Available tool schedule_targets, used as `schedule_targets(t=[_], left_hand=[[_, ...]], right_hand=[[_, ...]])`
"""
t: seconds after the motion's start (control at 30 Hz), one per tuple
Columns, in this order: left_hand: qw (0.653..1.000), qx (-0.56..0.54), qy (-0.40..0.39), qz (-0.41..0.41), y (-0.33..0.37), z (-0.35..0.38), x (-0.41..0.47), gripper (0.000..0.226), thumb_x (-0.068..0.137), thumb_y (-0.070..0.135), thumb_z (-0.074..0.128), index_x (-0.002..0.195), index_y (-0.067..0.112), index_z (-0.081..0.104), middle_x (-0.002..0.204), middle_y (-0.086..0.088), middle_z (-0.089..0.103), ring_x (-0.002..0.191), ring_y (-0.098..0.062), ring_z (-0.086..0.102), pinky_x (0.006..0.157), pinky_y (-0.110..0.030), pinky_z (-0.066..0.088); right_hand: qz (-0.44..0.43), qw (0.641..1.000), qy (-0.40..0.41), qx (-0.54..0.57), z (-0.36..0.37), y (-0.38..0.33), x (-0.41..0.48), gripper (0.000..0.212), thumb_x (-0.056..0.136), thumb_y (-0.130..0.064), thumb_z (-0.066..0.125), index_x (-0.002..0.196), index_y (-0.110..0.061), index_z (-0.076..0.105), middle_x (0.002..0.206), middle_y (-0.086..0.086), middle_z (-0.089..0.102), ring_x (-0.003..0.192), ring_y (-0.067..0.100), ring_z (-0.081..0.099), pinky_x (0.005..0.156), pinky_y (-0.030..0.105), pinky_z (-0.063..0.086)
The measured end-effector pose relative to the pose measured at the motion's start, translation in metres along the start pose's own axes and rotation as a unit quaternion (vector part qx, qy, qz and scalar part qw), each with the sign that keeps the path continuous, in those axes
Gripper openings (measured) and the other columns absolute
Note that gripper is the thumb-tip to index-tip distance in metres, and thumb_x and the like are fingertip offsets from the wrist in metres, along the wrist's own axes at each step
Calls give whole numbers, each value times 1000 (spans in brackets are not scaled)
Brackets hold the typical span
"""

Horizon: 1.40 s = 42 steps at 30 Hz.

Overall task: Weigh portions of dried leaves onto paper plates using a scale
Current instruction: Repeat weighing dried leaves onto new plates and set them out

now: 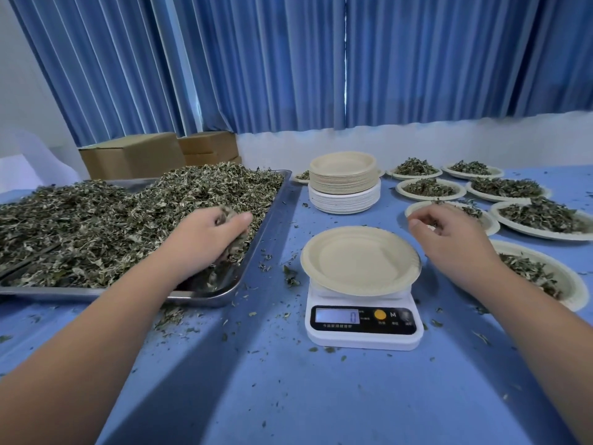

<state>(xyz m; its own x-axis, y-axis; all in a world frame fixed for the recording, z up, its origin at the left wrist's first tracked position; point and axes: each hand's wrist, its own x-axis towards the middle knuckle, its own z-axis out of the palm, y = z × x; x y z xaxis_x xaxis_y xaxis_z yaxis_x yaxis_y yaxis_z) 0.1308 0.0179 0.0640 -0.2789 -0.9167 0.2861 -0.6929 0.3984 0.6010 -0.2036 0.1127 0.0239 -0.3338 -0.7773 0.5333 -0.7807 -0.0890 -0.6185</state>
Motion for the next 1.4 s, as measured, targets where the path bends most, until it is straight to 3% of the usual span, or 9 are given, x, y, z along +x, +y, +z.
schedule_targets(t=[0.17,0.27,0.4,0.63,0.83,1.03,1.17,1.27,1.4], left_hand=[[992,-94,-9,84,65,28,13,32,92,53,52,82,24,64,58,17,65,45,4,52,44,-14,42],[989,-54,-21,138,100,54,20,39,91,55,53,82,18,64,71,4,69,56,-3,56,57,-23,47],[984,-28,-72,160,121,86,21,38,89,57,56,90,18,59,75,8,61,65,-3,53,57,-22,40],[948,95,-204,226,114,104,14,70,80,70,57,140,39,38,119,16,51,101,-2,43,84,-26,37],[958,91,-98,253,98,74,20,64,87,71,35,134,31,49,122,11,59,106,-7,55,93,-34,46],[985,-49,-31,161,66,56,35,18,98,43,48,108,36,61,91,24,62,92,0,60,73,-15,40],[992,95,15,88,32,40,57,28,95,19,51,120,24,62,120,1,60,97,-15,56,79,-26,41],[962,258,-89,11,3,27,65,56,88,7,52,142,23,45,146,-11,38,111,-27,55,88,-38,50],[910,348,-227,4,-22,24,65,78,87,9,57,154,26,20,154,-11,29,137,-28,36,110,-41,36]], right_hand=[[5,1000,3,-4,0,3,1,10,96,-21,54,94,-23,63,92,-13,55,75,-7,47,64,8,30],[11,1000,0,-6,0,5,1,10,96,-21,54,95,-22,64,92,-12,54,77,-5,48,64,8,31],[11,1000,7,-5,0,7,1,9,95,-21,55,94,-22,64,94,-9,56,75,-6,48,63,4,32],[-2,1000,14,2,1,7,3,12,94,-19,57,95,-15,68,88,-11,54,73,1,47,66,21,28],[-1,1000,7,-1,1,9,4,11,95,-22,54,94,-20,65,91,-12,56,75,-2,48,64,20,32],[-6,1000,6,-12,3,10,5,9,95,-22,55,90,-24,63,88,-15,54,74,0,49,64,12,32],[-10,1000,7,-16,3,11,5,9,95,-22,55,90,-24,63,87,-17,54,74,-2,48,64,9,31],[-9,1000,6,-21,3,12,6,10,95,-22,55,90,-23,63,86,-17,53,73,-4,48,63,6,30],[-8,1000,8,-20,4,13,6,10,94,-21,55,89,-22,64,85,-16,53,72,-3,48,62,7,30]])
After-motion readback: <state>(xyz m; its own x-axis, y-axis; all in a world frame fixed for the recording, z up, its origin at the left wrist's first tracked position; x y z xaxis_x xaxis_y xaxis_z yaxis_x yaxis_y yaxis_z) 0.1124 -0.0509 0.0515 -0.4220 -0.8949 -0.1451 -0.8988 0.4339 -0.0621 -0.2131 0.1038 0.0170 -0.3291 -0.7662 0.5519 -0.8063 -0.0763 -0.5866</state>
